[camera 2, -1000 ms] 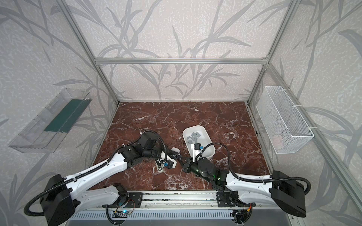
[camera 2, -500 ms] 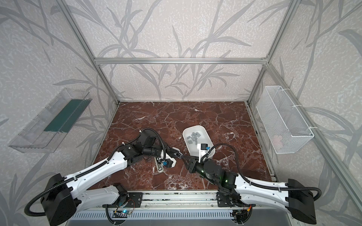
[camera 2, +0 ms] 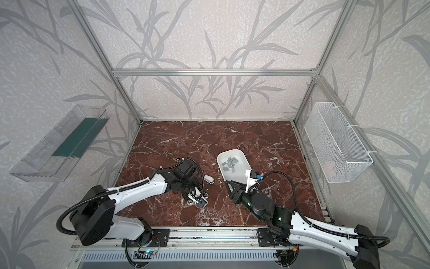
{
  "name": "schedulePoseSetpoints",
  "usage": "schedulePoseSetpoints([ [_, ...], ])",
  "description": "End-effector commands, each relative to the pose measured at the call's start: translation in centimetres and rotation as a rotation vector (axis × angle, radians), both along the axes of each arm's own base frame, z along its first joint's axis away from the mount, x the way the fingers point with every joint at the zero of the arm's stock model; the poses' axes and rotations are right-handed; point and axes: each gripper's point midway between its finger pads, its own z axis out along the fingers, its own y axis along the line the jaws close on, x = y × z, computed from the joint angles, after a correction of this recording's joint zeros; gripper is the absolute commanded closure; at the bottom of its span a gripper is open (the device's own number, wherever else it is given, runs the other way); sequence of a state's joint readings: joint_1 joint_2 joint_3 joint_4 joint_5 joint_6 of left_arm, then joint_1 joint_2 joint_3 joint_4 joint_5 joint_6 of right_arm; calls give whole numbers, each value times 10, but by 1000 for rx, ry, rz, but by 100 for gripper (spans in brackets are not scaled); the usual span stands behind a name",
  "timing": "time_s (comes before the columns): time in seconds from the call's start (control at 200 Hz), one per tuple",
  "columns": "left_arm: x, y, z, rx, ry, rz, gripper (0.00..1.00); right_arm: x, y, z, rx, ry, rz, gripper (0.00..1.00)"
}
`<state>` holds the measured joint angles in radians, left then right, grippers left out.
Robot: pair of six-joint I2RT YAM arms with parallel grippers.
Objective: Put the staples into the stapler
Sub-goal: 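Release the top with the right gripper while the left lowers the light-blue stapler, then move the left gripper over the small white stapler beside the tray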
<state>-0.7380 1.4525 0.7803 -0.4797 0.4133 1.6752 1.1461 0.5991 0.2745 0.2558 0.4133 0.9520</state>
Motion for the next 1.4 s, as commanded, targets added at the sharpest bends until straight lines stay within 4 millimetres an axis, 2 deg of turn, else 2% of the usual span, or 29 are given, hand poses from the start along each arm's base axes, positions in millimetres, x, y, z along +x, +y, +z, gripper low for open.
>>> schedulePoseSetpoints([
  [0.0,-10,21,-25,190,15,-98,100,3,-7,-2,-25,-13,-25,59],
  [0.235,-17,30,-49,327,22,-163,100,2,-13,-1,-17,-18,-35,58],
  [0.325,-16,29,-50,337,23,-154,100,1,-14,0,-12,-20,-32,57],
  [0.37,-15,27,-49,329,24,-145,93,2,-14,0,-12,-20,-33,57],
  [0.515,-10,16,-37,265,-1,-102,69,1,-15,0,-9,-21,-31,57],
  [0.65,-4,9,-22,202,-43,-66,58,0,-16,1,-8,-23,-30,57],
  [0.875,2,3,3,123,-89,-16,53,0,-18,1,-8,-25,-34,57],
  [1.04,12,-2,33,14,-123,33,53,0,-18,1,-7,-24,-34,56],
  [1.145,28,-8,50,-93,-186,79,50,0,-16,1,-6,-23,-31,56],
  [1.25,47,-16,54,-147,-261,122,50,0,-14,0,-4,-20,-24,56],
  [1.399,68,-23,59,-141,-223,249,50,0,-11,-2,-6,-15,-14,56],
])
